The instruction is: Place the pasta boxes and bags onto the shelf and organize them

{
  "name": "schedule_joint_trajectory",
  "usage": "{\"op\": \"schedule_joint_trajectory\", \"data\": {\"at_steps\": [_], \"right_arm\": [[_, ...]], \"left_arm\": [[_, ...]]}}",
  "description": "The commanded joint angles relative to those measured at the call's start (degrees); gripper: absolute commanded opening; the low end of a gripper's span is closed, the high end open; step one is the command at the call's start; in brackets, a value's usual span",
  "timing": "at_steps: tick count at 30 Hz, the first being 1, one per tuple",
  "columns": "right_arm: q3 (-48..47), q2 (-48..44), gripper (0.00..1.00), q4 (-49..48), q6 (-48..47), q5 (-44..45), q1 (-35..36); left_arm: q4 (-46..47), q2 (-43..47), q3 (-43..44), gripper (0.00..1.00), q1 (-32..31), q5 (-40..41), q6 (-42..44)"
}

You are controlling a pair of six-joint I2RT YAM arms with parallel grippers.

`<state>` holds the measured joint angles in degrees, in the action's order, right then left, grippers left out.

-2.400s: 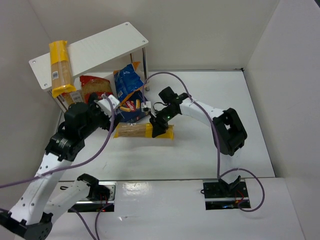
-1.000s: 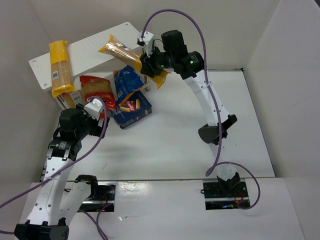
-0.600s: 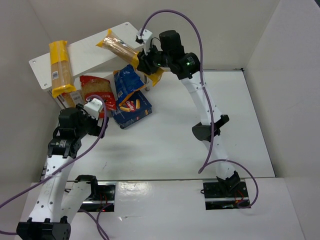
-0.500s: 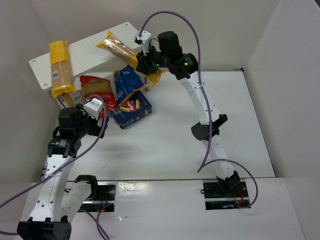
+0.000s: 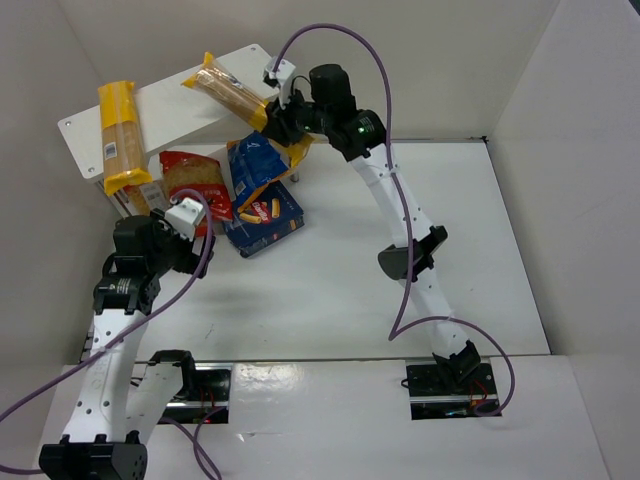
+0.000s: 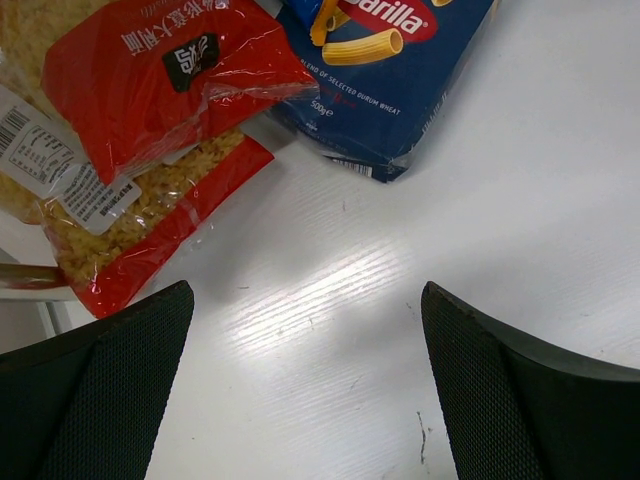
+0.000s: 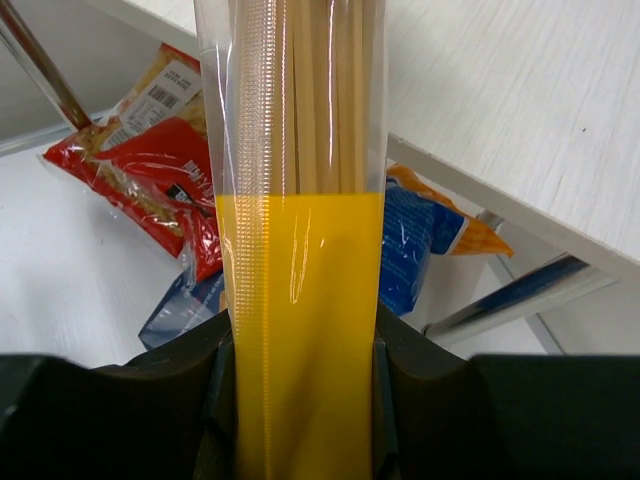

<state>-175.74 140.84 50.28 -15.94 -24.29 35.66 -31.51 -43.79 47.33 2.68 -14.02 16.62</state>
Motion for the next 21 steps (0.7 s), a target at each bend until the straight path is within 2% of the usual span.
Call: {"op": "schedule_joint_trajectory", "data": {"at_steps": [1,8,21], "right_arm": [[-4.08,-2.32,0.0,-14.51,-1.01,-1.02,0.99],[-4.08,-1.1,0.0,-19.07,-5.76,3.54,2.92],[-4.08,2.25,0.0,-29.36,-7.43,8.73,2.92]], "left_arm": [[0.39,0.11,-0.22,1.0,1.18,-2.59,1.22],[-0.75,0.11,-0.22,1.0,3.47,-5.05,2.36],[-1.8,1.16,0.31,1.0,5.76,-6.9,3.94]]}}
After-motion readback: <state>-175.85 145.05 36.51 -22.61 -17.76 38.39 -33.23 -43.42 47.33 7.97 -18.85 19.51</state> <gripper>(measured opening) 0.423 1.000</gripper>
